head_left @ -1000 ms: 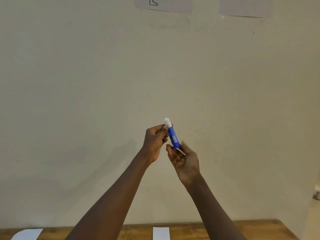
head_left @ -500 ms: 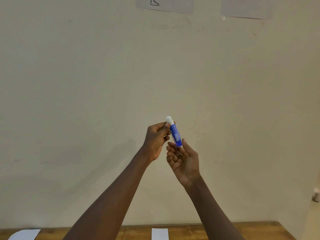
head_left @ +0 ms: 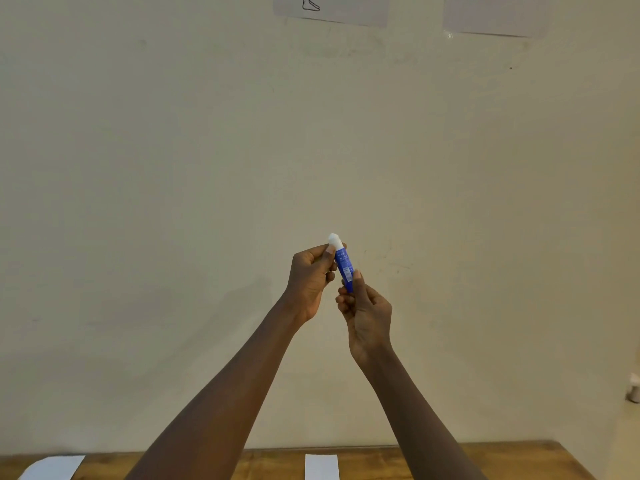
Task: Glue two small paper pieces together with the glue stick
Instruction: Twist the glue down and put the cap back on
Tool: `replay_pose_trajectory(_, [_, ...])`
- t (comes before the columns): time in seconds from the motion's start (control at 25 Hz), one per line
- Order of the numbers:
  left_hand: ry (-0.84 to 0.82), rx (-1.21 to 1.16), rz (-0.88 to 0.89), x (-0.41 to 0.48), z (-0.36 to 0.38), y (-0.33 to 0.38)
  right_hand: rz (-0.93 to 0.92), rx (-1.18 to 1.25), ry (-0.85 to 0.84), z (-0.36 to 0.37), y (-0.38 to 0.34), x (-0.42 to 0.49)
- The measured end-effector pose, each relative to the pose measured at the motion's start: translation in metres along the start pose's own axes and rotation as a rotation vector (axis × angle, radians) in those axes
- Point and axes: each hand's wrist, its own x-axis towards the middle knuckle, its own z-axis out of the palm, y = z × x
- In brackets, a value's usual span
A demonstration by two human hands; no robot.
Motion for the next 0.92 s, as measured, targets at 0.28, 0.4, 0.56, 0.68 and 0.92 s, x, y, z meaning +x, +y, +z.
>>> replay_pose_trajectory(0.28, [0.016,-0.078,-0.012,0.003,-0.006,0.004,0.454,0.095,-0.063,-0.003,-0.015,0.002])
replay_pose_trajectory(0.4, [0.005,-0.064,-0.022,0.002,-0.006,0.001,0.416,0.263,-0.074,-0.002,-0.014,0.001])
replay_pose_trajectory(0.56, [0.076,-0.124,-0.064,0.006,-0.005,0.001,0.147,0.243,-0.096,-0.003,-0.009,0.002])
replay_pose_trajectory(0.68, [0.065,-0.142,-0.077,0.009,-0.008,0.003,0.260,0.123,-0.136,-0.004,-0.016,0.002])
replay_pose_trajectory(0.92, [0.031,-0.132,-0.062,0.004,-0.006,0.001,0.365,0.190,-0.077,-0.002,-0.016,0.002])
